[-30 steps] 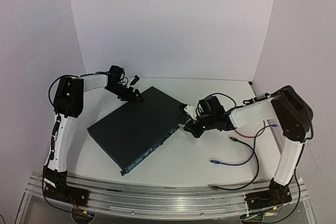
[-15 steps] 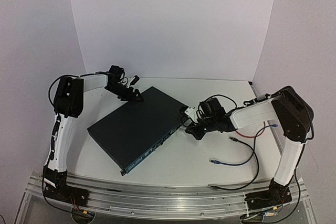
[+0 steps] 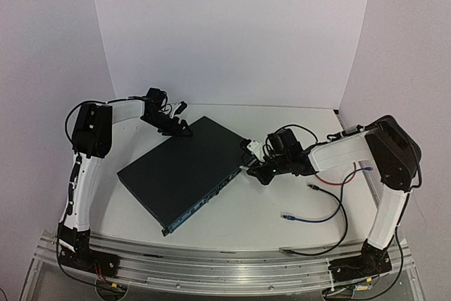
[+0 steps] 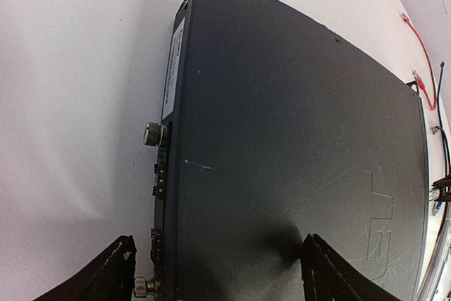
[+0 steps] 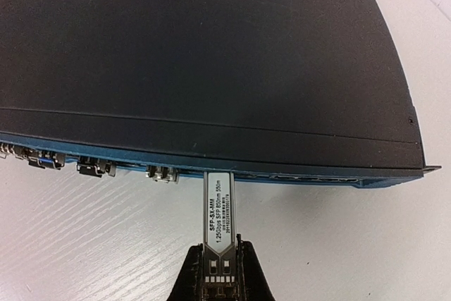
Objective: Insert the plug into the switch port
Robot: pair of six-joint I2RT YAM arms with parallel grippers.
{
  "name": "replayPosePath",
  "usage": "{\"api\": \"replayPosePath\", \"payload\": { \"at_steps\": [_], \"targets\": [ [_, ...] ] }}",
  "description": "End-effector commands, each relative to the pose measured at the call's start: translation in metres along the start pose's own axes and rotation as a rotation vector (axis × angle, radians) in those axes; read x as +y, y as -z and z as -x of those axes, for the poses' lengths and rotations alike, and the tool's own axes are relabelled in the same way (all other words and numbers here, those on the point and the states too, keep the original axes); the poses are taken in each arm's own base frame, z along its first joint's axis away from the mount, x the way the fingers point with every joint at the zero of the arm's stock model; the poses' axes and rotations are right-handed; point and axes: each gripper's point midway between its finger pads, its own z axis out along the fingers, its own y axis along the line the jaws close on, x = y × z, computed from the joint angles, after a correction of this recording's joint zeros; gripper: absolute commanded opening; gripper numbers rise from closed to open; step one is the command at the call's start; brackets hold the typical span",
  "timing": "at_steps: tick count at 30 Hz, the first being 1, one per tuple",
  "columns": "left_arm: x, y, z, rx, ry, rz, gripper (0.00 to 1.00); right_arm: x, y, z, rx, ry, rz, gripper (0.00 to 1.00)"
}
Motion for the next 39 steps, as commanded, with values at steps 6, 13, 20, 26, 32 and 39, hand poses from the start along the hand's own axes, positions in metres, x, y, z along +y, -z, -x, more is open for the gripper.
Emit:
{"api": "replayPosePath", "payload": {
  "at_steps": [6, 13, 20, 26, 32, 39],
  "targets": [
    [-0.029, -0.008, -0.012, 0.048, 0.024, -0.102, 0.79, -0.001, 0.001, 0.017, -0.039, 0.013, 0.002, 0.0],
    [-0.028, -0.01, -0.011, 0.047, 0.024, -0.103, 0.79, 0.006, 0.004, 0.009, -0.027, 0.015, 0.029, 0.0],
    [-0.029, -0.01, -0.009, 0.044, 0.022, -0.106, 0.79, 0.01, 0.007, 0.003, -0.02, 0.022, 0.046, 0.0],
    [-0.028, -0.01, -0.007, 0.043, 0.023, -0.104, 0.79, 0.006, 0.001, 0.005, -0.014, 0.038, 0.028, 0.0],
    [-0.03, -0.009, -0.006, 0.036, 0.022, -0.11, 0.79, 0.003, -0.003, 0.011, -0.02, 0.041, 0.021, 0.0],
    [-0.029, -0.01, -0.009, 0.041, 0.025, -0.111, 0.79, -0.002, -0.008, 0.014, -0.019, 0.055, 0.0, 0.0]
  ]
}}
